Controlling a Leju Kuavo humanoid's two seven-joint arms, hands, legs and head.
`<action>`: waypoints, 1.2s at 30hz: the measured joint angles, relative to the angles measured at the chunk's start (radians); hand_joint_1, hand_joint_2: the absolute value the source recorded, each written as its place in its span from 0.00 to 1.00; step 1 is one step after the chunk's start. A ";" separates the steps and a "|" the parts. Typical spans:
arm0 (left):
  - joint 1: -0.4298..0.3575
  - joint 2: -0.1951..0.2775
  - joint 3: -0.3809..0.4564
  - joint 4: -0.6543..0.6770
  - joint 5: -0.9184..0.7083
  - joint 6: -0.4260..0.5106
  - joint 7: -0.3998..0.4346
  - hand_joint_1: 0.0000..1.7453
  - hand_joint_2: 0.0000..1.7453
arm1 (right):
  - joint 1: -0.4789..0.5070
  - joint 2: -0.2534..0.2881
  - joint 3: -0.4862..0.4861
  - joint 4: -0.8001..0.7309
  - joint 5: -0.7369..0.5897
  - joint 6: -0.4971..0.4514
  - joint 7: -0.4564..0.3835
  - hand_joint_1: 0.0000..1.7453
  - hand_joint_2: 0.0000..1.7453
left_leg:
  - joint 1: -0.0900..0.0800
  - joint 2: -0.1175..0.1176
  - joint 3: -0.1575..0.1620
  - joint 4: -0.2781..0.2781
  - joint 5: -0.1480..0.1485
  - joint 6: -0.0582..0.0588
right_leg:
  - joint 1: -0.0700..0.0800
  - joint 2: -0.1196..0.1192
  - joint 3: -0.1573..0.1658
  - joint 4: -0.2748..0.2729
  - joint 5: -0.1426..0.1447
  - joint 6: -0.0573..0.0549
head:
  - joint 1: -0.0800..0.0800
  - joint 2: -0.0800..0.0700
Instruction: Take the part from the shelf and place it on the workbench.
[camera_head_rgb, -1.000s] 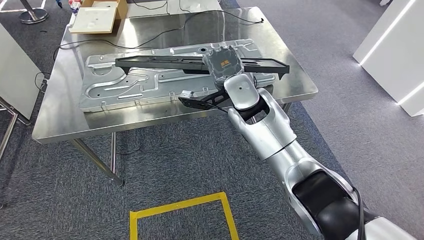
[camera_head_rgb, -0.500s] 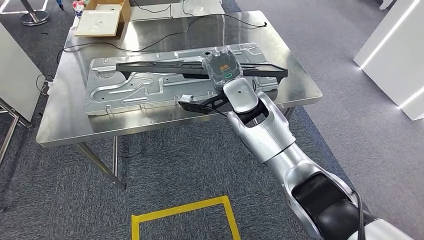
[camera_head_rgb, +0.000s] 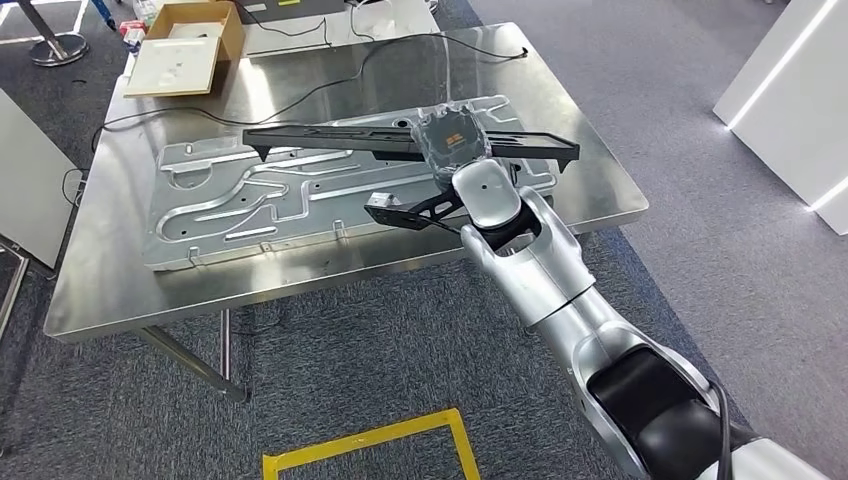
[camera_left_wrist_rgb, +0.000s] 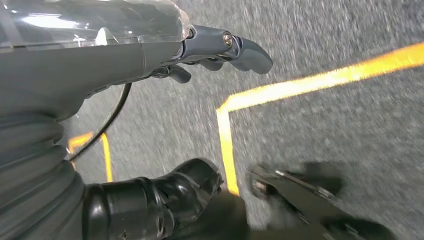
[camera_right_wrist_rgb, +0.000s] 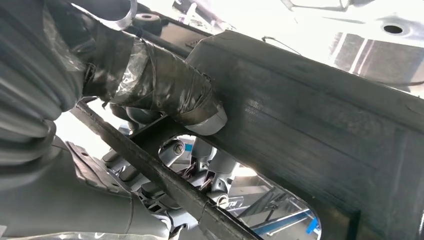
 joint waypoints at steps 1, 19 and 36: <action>0.001 0.001 0.000 0.000 0.001 0.001 0.003 0.00 1.00 | 0.000 0.000 0.000 0.000 0.000 -0.001 0.000 1.00 1.00 | 0.003 0.000 0.012 -0.053 0.047 -0.004 | -0.003 0.001 0.009 0.005 -0.010 0.005 | 0.000 0.000; -0.001 -0.002 0.000 0.000 0.003 0.001 0.010 0.00 1.00 | -0.001 0.000 0.000 0.010 0.001 -0.016 -0.003 1.00 1.00 | -0.007 -0.012 0.054 -0.213 0.135 0.033 | -0.006 -0.001 0.035 0.002 -0.052 0.021 | 0.001 0.000; -0.001 -0.001 0.000 0.000 0.010 -0.004 0.017 0.00 1.00 | -0.001 0.000 0.000 0.029 0.001 -0.030 -0.014 1.00 1.00 | -0.014 -0.011 0.063 -0.220 0.118 0.056 | -0.013 0.000 0.043 0.009 -0.043 0.075 | 0.001 0.000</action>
